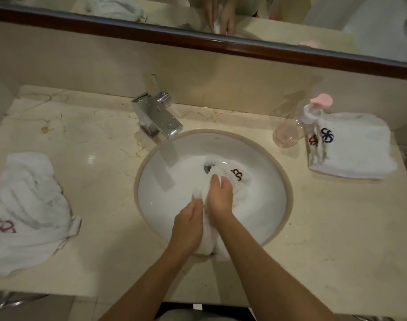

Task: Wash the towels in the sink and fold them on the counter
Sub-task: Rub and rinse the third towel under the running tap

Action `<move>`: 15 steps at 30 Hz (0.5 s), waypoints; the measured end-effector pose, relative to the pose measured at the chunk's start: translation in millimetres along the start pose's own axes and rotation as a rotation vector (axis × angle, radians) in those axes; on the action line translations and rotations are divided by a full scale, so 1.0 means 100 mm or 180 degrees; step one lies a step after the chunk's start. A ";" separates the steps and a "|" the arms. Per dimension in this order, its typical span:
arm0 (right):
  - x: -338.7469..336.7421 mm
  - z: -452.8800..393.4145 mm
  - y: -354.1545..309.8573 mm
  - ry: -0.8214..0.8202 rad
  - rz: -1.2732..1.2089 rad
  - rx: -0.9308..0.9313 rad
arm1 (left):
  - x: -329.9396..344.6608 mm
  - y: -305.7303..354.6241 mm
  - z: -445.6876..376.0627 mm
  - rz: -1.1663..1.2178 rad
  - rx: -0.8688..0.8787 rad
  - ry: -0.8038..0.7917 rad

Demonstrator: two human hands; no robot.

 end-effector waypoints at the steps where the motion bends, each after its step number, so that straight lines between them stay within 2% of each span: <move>1: 0.03 -0.07 0.02 -0.0078 0.0049 0.0047 | -0.02 0.05 -0.04 0.0124 0.0036 0.0110; 3: 0.12 0.09 -0.02 -0.0277 0.0443 -0.0356 | -0.07 0.12 -0.30 0.0539 -0.0126 0.0478; 5: 0.18 0.19 0.00 -0.0243 0.0664 -0.0776 | -0.07 0.18 -0.37 0.0799 -0.0282 0.0557; 7: 0.09 -0.04 0.00 0.0153 0.0333 -0.0399 | 0.00 0.31 -0.20 0.0224 0.0048 0.0229; 8: -0.01 -0.17 -0.01 0.0141 -0.0194 0.0161 | 0.05 0.34 -0.10 -0.0028 0.0283 -0.0011; 10: -0.20 -0.45 -0.01 -0.0264 -0.1545 0.0953 | 0.03 0.33 -0.08 0.0228 0.0255 -0.0268; 11: -0.32 -0.52 0.00 -0.0305 -0.2162 0.1138 | -0.05 0.30 -0.18 0.0743 -0.0019 -0.0279; 13: -0.57 -0.48 0.04 -0.0361 -0.3156 0.1484 | -0.19 0.16 -0.50 0.2304 -0.0491 -0.0399; 14: -0.67 -0.44 0.09 -0.0420 -0.3478 0.1658 | -0.22 0.06 -0.60 0.2719 -0.0658 -0.0386; 15: -0.73 -0.42 0.19 -0.0420 -0.3523 0.1781 | -0.23 -0.03 -0.66 0.2711 -0.0851 -0.0318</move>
Point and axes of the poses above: each hand's wrist, its own z-axis away from the middle knuckle, its own x-axis out of the palm, y = z × x, the point moved 3 cm from there along -z, towards the middle knuckle, and after that the axes turned 6 degrees about z, right-handed, at the moved point
